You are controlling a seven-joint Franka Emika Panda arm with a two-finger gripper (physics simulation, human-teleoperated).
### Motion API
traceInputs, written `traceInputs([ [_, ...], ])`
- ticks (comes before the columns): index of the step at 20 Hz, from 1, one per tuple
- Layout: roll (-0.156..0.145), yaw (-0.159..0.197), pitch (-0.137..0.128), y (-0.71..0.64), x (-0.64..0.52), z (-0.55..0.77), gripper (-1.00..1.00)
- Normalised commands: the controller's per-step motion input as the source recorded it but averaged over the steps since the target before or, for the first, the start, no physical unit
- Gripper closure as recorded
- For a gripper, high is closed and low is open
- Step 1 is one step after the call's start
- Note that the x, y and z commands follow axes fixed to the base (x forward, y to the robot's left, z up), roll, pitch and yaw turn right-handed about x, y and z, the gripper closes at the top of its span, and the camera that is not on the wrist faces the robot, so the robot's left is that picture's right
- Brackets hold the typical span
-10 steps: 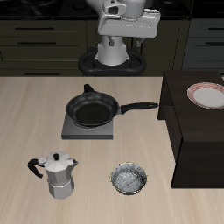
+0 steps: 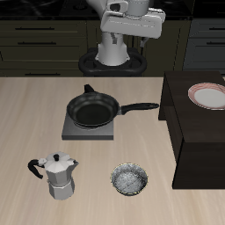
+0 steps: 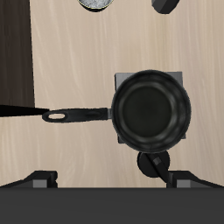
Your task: Place the frypan on the top layer of the shelf
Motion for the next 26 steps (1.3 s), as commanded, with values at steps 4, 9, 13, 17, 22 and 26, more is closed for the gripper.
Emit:
traceInputs([
  [4, 0.023, -0.166, 0.022, 0.22, 0.09, 0.03, -1.0],
  [9, 0.006, -0.123, 0.006, 0.21, 0.08, -0.04, -1.0],
  [13, 0.03, -0.082, 0.017, 0.12, 0.07, -0.05, -1.0],
  [17, 0.004, -0.143, -0.02, 0.1, 0.07, 0.04, -1.0],
  [22, -0.002, -0.105, -0.027, 0.02, 0.04, 0.0, -1.0],
  [26, -0.014, -0.185, 0.013, -0.07, 0.11, -0.11, -1.0],
])
